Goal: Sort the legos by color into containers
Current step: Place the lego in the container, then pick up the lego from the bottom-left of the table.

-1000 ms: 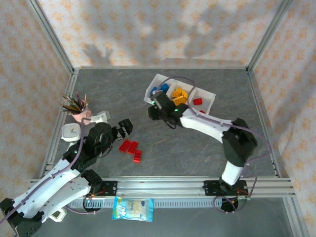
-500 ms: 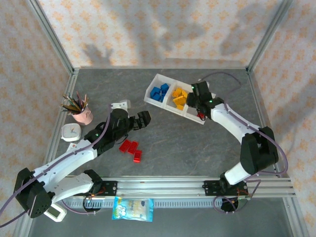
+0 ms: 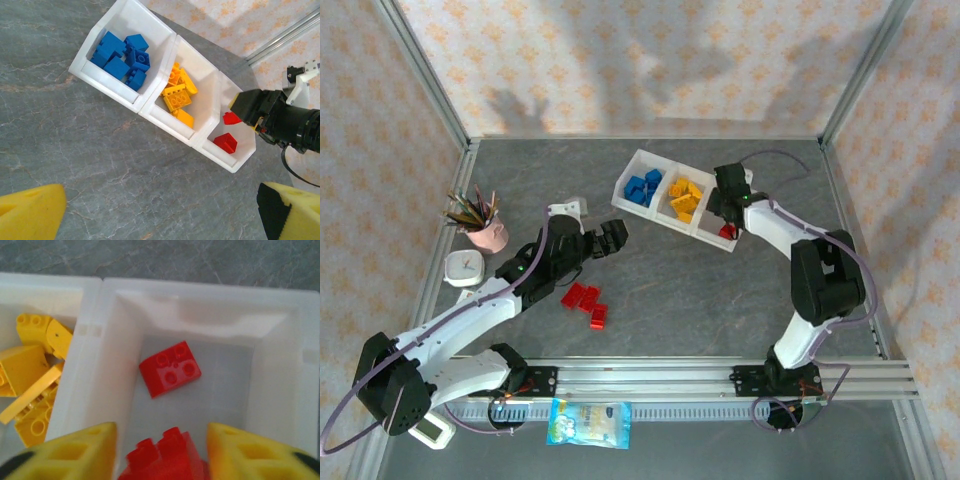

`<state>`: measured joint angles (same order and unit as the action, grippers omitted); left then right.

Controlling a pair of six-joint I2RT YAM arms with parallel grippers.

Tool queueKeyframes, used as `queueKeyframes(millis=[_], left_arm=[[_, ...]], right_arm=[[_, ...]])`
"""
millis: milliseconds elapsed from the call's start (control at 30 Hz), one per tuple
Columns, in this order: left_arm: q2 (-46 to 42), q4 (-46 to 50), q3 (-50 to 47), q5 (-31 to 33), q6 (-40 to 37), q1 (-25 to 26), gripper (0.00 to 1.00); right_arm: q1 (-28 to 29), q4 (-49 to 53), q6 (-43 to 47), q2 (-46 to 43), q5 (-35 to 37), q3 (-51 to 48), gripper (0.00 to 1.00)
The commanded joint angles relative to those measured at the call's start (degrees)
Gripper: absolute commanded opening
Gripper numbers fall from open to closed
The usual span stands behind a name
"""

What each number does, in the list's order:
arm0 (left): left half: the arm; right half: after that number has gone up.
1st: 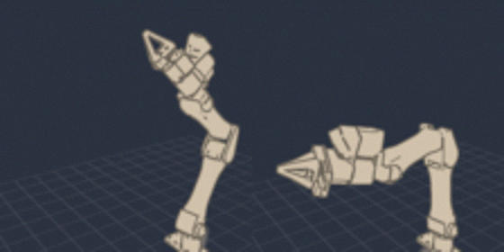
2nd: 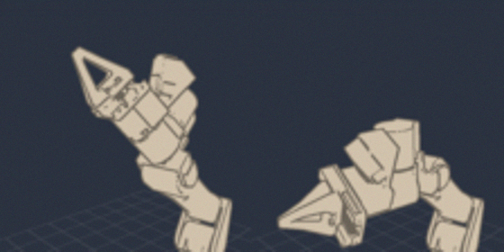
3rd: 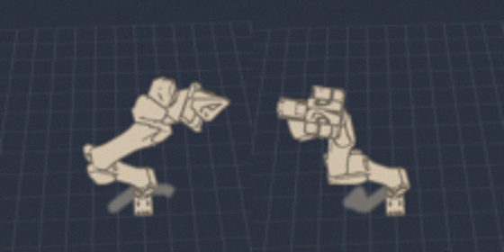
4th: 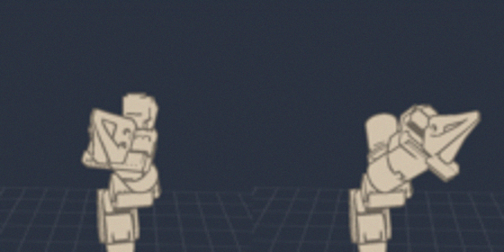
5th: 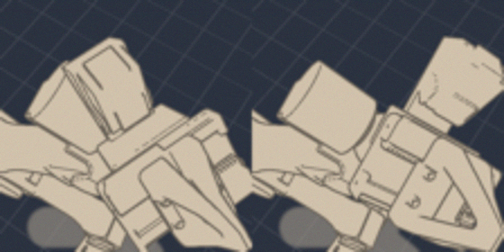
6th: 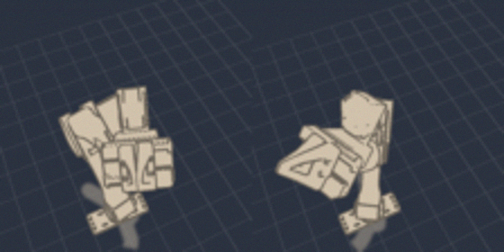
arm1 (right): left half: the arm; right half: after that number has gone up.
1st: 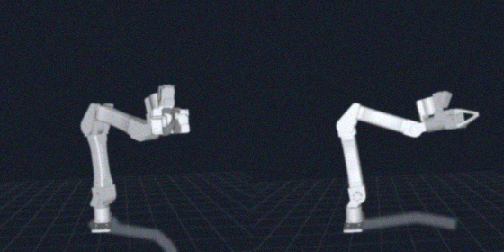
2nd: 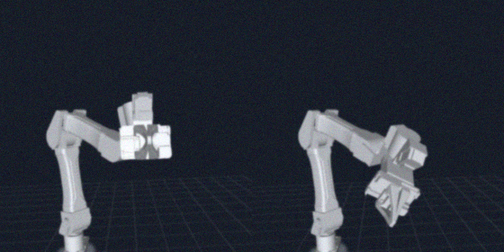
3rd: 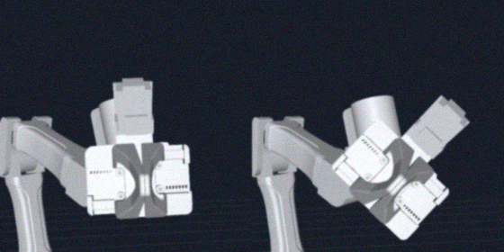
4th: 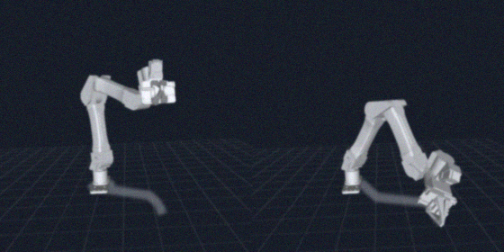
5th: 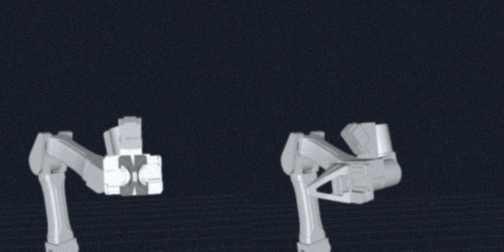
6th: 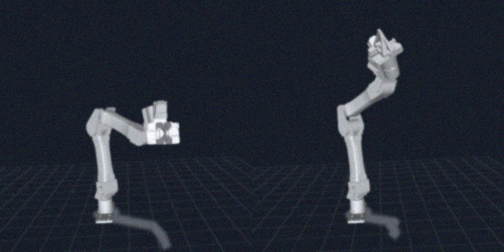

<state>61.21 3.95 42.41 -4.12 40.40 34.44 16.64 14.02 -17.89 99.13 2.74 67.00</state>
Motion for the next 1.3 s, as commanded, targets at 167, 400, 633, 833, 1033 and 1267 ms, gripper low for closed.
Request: queueKeyframes(millis=[167,400,633,833,1033,1267], left_arm=[[-2.6,-0.2,0.8,0.4,-0.6,-1.4,0.99],[-9.0,3.5,-1.8,3.1,1.0,-2.6,0.99],[-16.9,12.0,-2.9,6.5,2.5,-3.0,0.99],[-23.8,20.6,-3.2,10.4,4.9,-3.1,0.99],[-30.2,30.1,-2.7,14.7,8.2,-3.1,0.99],[-35.7,37.5,-2.9,17.8,11.7,-3.2,0.99]], right_arm=[[0.7,1.0,1.4,-3.5,0.2,4.0,0.66],[9.3,1.5,3.3,-8.0,-3.3,2.1,0.72],[21.7,2.4,5.2,-8.6,-5.2,2.3,0.77],[31.8,0.7,6.3,-5.2,-7.0,3.3,0.81],[38.3,-1.6,7.8,0.4,-9.1,4.8,0.85],[43.6,-1.5,9.9,7.8,-10.6,9.5,0.88]])
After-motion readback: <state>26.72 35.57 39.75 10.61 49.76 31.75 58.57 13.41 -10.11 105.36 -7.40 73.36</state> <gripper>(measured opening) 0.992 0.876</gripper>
